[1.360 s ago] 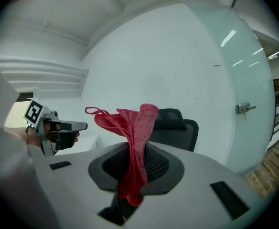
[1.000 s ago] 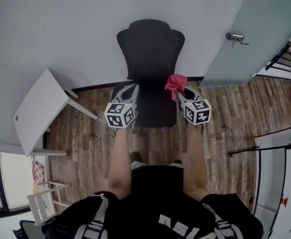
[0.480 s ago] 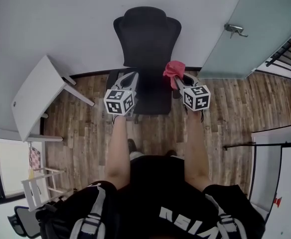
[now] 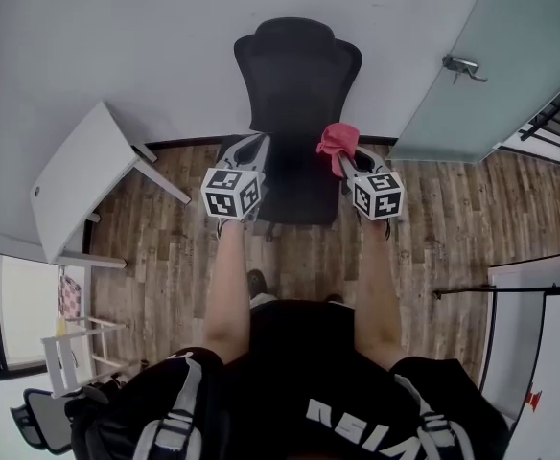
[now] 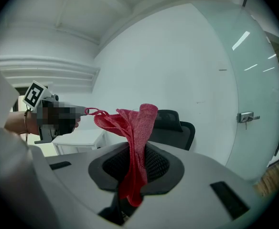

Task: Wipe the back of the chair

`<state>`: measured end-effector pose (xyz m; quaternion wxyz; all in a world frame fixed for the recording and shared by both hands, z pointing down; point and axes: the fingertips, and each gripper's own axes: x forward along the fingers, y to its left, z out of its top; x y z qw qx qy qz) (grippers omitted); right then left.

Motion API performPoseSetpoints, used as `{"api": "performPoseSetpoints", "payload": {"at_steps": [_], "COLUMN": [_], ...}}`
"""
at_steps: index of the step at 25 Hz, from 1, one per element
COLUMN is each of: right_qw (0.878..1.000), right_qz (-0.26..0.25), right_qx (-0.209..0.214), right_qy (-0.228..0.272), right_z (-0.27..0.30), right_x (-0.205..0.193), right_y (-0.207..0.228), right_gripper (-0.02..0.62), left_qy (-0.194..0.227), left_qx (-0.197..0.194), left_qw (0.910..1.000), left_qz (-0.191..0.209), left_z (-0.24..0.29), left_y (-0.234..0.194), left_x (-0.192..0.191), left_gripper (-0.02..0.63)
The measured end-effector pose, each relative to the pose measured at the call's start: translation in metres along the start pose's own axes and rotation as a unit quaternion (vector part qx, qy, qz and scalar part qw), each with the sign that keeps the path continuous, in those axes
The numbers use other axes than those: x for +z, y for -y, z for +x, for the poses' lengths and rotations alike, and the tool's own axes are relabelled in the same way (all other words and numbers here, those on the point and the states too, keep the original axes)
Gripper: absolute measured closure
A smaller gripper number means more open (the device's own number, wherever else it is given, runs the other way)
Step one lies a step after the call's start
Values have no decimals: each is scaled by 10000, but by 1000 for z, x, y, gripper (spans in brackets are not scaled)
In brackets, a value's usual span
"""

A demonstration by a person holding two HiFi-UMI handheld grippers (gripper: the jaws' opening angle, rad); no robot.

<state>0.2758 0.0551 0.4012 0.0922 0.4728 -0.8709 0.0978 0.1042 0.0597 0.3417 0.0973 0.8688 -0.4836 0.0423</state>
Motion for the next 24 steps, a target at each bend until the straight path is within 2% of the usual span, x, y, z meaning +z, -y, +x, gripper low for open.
{"api": "performPoseSetpoints", "payload": {"at_steps": [24], "right_qw": [9999], "right_qz": [110], "right_qx": [-16], "right_qy": [42], "right_z": [0], "right_x": [1], "right_y": [-1], "right_gripper": [520], "left_qy": [-159], "left_qx": [-70], "left_qw": [9998], "left_qz": [17], "left_z": [2], "left_y": [1], "left_x": [-9], "left_gripper": [582]}}
